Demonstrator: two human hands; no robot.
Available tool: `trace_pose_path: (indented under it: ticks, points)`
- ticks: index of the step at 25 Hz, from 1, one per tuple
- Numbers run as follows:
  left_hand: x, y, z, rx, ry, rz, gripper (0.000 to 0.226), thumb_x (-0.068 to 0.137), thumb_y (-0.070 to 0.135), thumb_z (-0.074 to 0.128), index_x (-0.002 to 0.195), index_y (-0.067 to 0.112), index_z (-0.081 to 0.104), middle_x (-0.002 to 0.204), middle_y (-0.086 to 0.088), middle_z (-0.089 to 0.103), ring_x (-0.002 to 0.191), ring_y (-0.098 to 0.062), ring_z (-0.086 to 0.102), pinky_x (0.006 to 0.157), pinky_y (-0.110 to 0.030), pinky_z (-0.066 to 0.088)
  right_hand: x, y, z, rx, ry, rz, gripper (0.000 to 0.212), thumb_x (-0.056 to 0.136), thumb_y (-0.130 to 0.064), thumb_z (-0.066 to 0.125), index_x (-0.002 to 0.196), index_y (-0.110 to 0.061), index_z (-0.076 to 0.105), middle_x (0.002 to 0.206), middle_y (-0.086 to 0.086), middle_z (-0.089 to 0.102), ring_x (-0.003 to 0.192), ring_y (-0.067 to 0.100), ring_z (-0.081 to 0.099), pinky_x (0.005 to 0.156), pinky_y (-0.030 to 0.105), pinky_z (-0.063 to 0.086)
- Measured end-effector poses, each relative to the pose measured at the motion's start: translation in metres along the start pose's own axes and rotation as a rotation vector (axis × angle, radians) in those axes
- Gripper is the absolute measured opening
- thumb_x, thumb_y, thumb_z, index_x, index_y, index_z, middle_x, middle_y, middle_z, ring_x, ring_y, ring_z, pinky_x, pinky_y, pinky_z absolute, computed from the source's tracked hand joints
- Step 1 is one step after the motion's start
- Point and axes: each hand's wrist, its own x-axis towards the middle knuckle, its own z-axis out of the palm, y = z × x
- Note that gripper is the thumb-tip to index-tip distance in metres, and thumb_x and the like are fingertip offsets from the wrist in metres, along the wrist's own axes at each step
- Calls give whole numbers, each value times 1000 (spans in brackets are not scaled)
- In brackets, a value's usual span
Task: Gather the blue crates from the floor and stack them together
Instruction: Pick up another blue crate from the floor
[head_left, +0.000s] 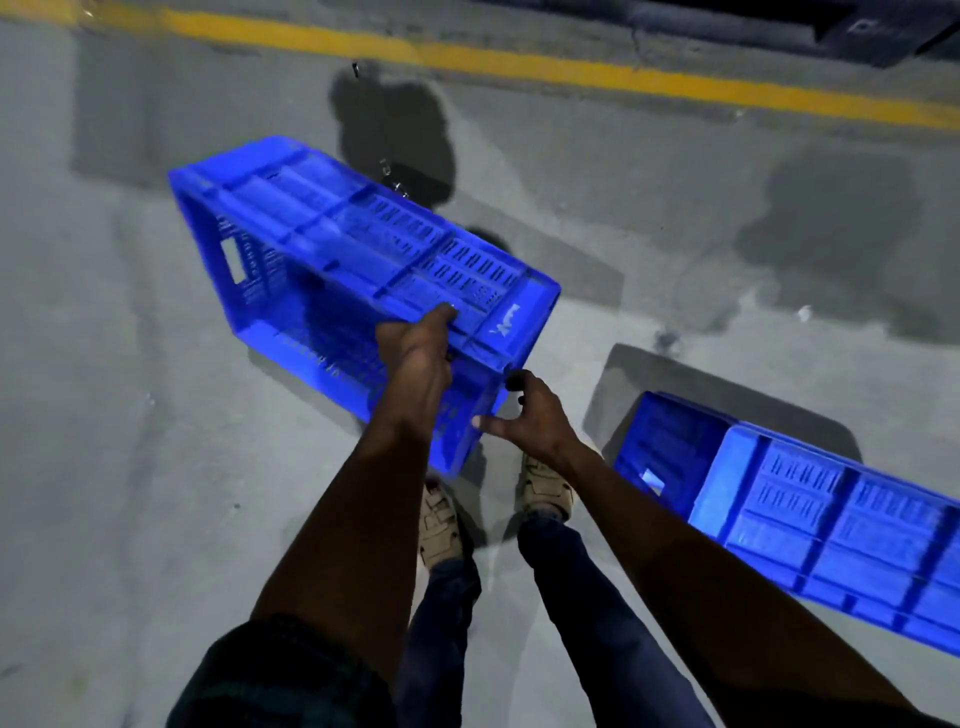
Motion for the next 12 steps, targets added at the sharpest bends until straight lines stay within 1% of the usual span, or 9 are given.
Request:
trace_pose_path:
  ticks: [1,2,4,6,8,9,10,11,12]
  points:
    - [0,5,8,42,19,14,36,55,20,89,75,9,61,75,-6,70,62,-22,66,43,-28,52,-2,-1,3,27,-19,28,78,58,-52,89,120,-16,58,117,2,63,104,17,60,91,37,50]
    - [4,5,14,119,39,19,46,45,33,89,72,7,63,70,-4,69,60,-23,68,49,-37,59,-4,0,8,59,-39,63,73,58,-52,90,116,-19,59,113,-1,64,99,15,61,88,34,51]
    - [27,-12,26,246,73,59,65,28,53,82,72,7,66,69,-4,71,65,-26,73,57,-51,61,-9,5,21,170,-34,115,58,62,-48,89,106,-26,58,104,-6,65,89,10,60,81,29,49]
    - [40,-29,36,275,40,81,59,33,55,80,66,9,61,68,-3,70,67,-29,74,58,-55,60,-19,6,39,317,57,132,46,67,-39,88,94,-29,52,94,-11,60,74,3,55,70,19,44]
    - [41,-30,42,288,16,70,59,35,54,78,66,8,60,70,-6,71,63,-28,73,59,-55,60,-25,6,58,347,218,141,44,66,-45,84,88,-23,52,87,-9,58,69,-1,53,63,10,39]
    - [42,-30,45,271,-1,76,63,32,56,77,69,7,61,72,-8,72,62,-28,73,59,-55,60,-28,4,65,355,279,135,44,66,-49,80,86,-20,54,85,-5,58,69,-1,53,62,10,38]
    - [37,-26,48,241,-11,71,66,31,56,76,73,7,62,75,-10,73,61,-27,72,58,-55,60,-29,2,69,360,325,133,41,68,-48,77,85,-18,55,82,-2,59,69,0,53,63,14,39]
    - [23,-14,47,213,-26,57,63,36,53,79,77,7,62,79,-12,73,60,-27,71,56,-54,60,-29,-2,69,384,352,143,34,71,-40,77,86,-17,56,79,-1,59,67,5,54,64,22,42]
    - [6,-1,45,167,-47,41,53,48,44,84,80,9,60,83,-14,72,58,-26,69,51,-49,59,-26,-4,66,399,365,167,29,75,-31,76,90,-15,57,77,0,60,67,12,56,66,28,44]
